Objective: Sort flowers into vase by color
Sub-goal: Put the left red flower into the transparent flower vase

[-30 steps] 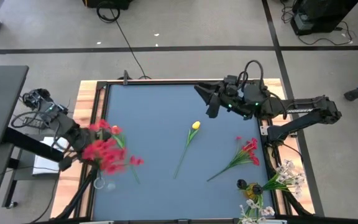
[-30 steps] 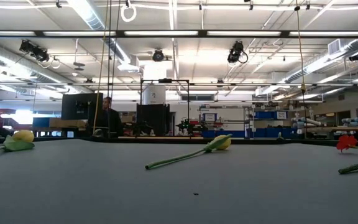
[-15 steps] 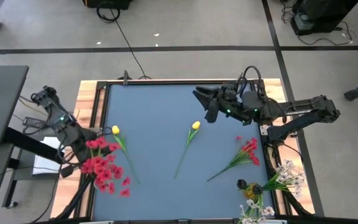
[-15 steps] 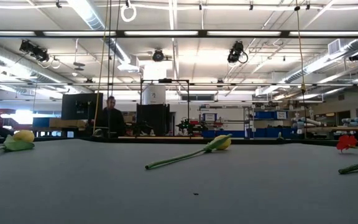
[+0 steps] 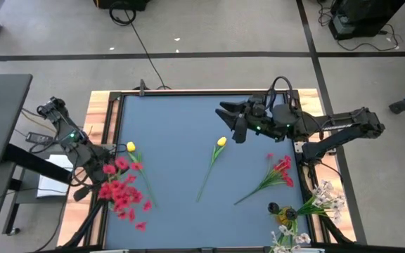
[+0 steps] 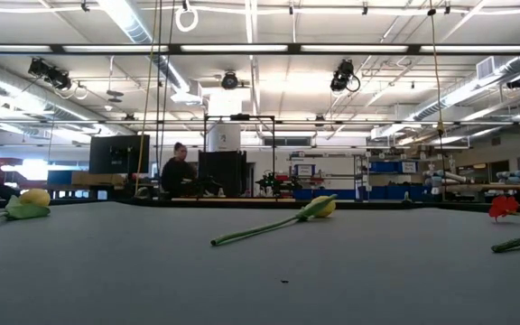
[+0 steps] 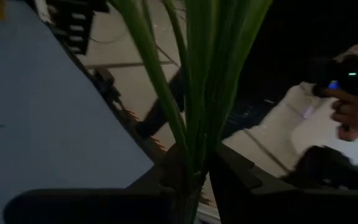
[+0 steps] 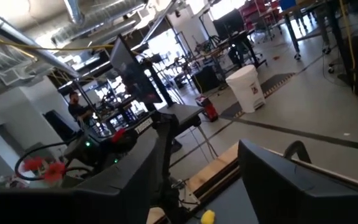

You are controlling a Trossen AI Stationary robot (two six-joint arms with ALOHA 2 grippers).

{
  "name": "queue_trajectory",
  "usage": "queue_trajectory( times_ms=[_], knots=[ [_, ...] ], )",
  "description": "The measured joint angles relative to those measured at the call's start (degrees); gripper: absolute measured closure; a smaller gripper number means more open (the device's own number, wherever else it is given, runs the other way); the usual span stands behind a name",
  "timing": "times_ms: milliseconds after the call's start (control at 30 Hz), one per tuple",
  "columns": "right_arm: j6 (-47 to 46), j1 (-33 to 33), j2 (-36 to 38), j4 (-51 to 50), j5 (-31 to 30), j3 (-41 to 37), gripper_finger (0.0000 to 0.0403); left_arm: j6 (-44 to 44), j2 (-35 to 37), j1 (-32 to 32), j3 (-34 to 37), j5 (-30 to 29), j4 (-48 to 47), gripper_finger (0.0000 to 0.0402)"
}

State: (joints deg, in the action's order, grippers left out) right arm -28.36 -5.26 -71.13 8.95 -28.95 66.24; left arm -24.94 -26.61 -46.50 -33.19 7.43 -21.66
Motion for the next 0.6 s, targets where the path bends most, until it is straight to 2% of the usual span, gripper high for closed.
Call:
queue_trajectory(
  times_ms=[100,233,367,600],
  knots=[
    [-0.67,-0.26,0.0,-0.01,-0.02,0.0,0.017,1.96,0.0,0.04,0.0,-2.52,0.22,0.0331],
    [-1.5,-0.98,0.0,-0.11,-0.05,0.0,0.017,2.28,0.04,0.02,0.0,-2.83,1.6,0.033],
    [-2.86,-1.68,0.0,-0.17,-1.03,0.0,0.017,-2.73,-0.02,0.02,0.0,-3.11,1.6,0.0325],
    [-4.77,-2.69,0.0,-0.15,-1.64,0.0,0.017,-3.59,0.0,-0.02,-0.02,-0.24,-0.89,0.0275]
  ],
)
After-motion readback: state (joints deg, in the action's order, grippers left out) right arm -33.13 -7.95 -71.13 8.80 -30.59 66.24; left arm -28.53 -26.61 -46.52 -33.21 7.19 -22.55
